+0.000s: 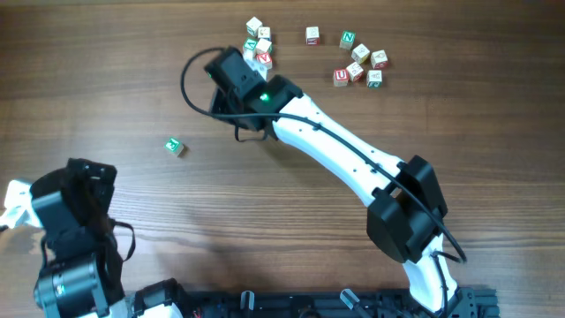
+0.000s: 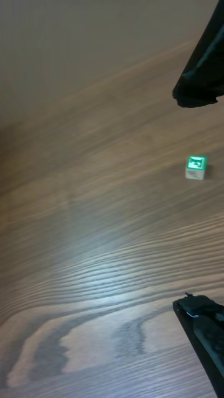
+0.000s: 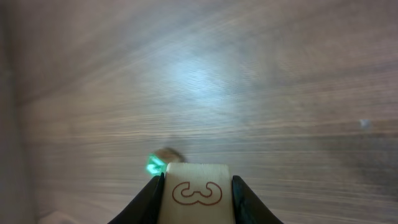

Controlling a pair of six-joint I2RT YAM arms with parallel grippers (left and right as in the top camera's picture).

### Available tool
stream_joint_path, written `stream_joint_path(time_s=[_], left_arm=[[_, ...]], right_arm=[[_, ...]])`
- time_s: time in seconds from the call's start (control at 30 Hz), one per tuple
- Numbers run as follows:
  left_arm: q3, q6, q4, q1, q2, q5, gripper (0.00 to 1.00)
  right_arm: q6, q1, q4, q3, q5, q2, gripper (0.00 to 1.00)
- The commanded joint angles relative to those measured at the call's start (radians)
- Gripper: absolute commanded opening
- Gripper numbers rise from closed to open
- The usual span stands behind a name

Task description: Form a circle

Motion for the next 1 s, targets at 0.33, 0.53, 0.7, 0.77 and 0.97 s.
stream_joint_path(time_s=[0.33,0.53,0.7,0.77,0.97], left_arm=[[0.0,0.406,0.03,0.12,0.01,0.464,1.0],[0.0,0.445,0.025,0.12,0.01,0.519,1.0],[0.0,0.445,-0.011,0.12,0.01,0.519,1.0],[0.0,0.445,-0.016,0.12,0.01,0.519,1.0],[0.0,0.445,-0.025,0.12,0.01,0.519,1.0]], right_arm=[[-0.024,0.02,0.001,0.078,-0.092,0.193,0.27],[0.003,0.057,0.05,0.078,-0.102,0.235,0.28],[0.077,0.063,0.064,0.078,-0.061,0.264,0.32],[0.072,0.063,0.08,0.078,-0.069,0.269,0.34],[0.048,0.064,0.145,0.078,-0.073,0.286,0.35]])
